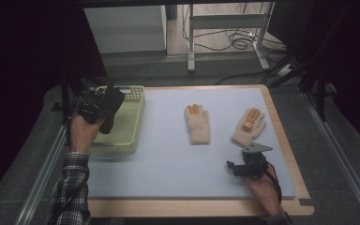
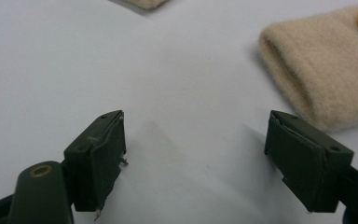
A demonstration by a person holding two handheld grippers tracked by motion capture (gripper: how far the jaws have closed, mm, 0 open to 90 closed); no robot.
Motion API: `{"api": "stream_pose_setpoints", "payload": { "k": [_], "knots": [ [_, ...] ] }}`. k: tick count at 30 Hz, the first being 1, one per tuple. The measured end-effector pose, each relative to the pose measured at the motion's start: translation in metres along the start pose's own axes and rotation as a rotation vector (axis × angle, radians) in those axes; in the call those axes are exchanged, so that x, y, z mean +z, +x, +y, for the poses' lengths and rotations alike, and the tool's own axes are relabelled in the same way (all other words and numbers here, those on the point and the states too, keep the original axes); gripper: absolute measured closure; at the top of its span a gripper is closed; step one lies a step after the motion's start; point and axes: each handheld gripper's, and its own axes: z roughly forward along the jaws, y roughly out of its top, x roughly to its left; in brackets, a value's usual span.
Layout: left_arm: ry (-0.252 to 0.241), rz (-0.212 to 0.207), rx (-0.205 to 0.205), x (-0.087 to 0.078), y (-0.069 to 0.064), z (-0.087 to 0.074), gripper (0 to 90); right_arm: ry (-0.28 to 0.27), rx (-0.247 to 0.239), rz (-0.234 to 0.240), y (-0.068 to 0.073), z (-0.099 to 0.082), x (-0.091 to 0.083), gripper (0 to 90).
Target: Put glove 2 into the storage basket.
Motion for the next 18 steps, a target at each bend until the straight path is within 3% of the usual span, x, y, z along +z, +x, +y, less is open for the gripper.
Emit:
{"api": "stream_pose_setpoints", "payload": {
  "k": [4,7,12,18],
  "knots": [
    [0.073,0.010,-0.003,0.027,0.011,-0.005,68.0,0.000,0.000,0.000,0.000,0.000,0.000,20.0],
    [0.092,0.005,0.001,0.034,0.013,-0.006,68.0,0.000,0.000,0.000,0.000,0.000,0.000,20.0],
    [0.158,0.011,0.003,0.059,0.017,-0.008,67.8,-0.001,0.000,0.000,0.000,0.000,0.000,20.0],
    [0.216,0.051,0.003,0.076,0.023,-0.006,66.9,-0.001,0.001,0.001,0.000,0.000,0.000,20.0]
  ]
}}
